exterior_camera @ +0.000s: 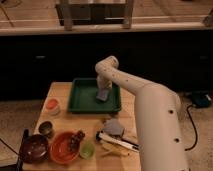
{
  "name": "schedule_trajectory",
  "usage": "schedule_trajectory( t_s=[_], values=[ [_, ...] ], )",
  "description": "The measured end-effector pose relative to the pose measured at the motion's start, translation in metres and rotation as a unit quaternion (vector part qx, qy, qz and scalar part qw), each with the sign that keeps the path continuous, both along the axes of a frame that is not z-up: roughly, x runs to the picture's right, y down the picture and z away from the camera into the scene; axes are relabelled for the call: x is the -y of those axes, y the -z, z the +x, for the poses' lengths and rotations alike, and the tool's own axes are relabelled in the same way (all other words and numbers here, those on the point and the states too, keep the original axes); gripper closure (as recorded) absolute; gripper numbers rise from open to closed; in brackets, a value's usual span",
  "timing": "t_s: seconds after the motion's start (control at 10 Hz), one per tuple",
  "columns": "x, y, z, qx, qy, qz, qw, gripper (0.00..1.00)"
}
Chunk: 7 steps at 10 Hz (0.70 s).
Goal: Wipe tray with sponge
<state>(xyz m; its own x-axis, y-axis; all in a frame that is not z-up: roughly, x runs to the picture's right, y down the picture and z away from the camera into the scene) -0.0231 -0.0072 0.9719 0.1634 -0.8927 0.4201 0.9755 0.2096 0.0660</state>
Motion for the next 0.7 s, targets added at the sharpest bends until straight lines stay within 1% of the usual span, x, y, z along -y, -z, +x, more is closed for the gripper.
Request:
schedule_trajectory(
  t_s=[0.1,0.2,0.3,0.4,0.5,0.6,0.7],
  values=[
    [-0.005,0.006,-0.010,0.014,0.003,0.000,0.9999,0.98],
    [-0.021,0.021,-0.020,0.037,0.008,0.001,0.9993,0.98],
    [-0.031,0.028,-0.020,0.042,0.010,0.000,0.9990,0.98],
    [-0.046,0.036,-0.017,0.045,0.012,-0.003,0.9989,0.98],
    [-0.055,0.039,-0.011,0.041,0.008,-0.007,0.9991,0.98],
    [-0.059,0.040,-0.002,0.035,0.003,-0.009,0.9993,0.98],
    [-0.063,0.039,0.018,0.023,-0.005,-0.012,0.9997,0.98]
  ],
)
